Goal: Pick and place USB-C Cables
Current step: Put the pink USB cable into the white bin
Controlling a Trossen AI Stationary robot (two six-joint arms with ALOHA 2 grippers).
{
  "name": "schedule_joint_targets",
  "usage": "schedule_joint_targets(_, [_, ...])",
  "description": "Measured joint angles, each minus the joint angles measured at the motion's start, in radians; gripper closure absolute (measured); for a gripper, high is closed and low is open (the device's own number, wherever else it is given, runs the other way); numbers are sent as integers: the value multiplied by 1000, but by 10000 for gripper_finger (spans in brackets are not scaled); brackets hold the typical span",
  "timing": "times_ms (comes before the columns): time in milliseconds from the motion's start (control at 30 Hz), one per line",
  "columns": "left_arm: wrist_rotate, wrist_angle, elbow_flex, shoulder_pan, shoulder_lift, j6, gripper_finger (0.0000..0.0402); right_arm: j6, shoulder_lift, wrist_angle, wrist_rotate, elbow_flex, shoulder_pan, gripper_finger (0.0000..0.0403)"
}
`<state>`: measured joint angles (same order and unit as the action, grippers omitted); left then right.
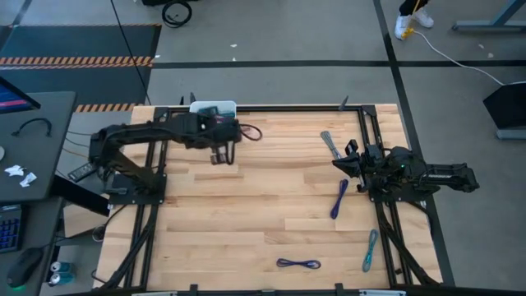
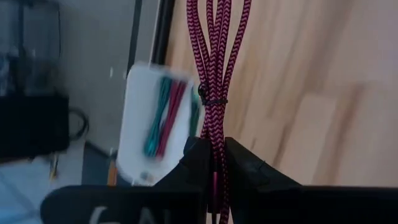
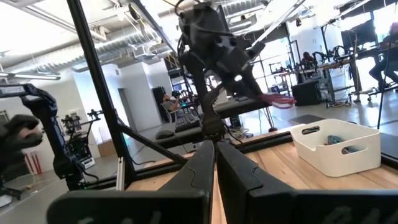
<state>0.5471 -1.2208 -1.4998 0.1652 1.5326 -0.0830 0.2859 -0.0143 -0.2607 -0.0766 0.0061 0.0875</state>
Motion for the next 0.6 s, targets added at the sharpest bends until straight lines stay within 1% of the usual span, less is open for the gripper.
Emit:
schedule_joint_targets(67, [2, -56, 2, 49, -13, -19, 369, 0, 0, 0, 0, 0, 0, 380])
schedule_joint_targets(167, [4, -119, 2, 139, -19, -105, 369, 0, 0, 0, 0, 0, 0, 380])
schedule_joint_targets(233, [3, -129, 2, 206, -17, -178, 369, 0, 0, 0, 0, 0, 0, 380])
schedule_joint_targets(333, [-13, -102, 2, 304, -9, -272, 370, 0, 0, 1, 0, 0, 0, 380])
schedule_joint_targets(433, [-82, -47, 2, 397, 2, -348, 369, 0, 0, 1, 0, 0, 0, 380])
schedule_joint_targets(500, [-157, -23, 2, 459, 9, -399, 369, 0, 0, 1, 0, 0, 0, 380])
schedule_joint_targets(600, [-224, 14, 2, 519, 33, -462, 369, 0, 0, 2, 0, 0, 0, 380])
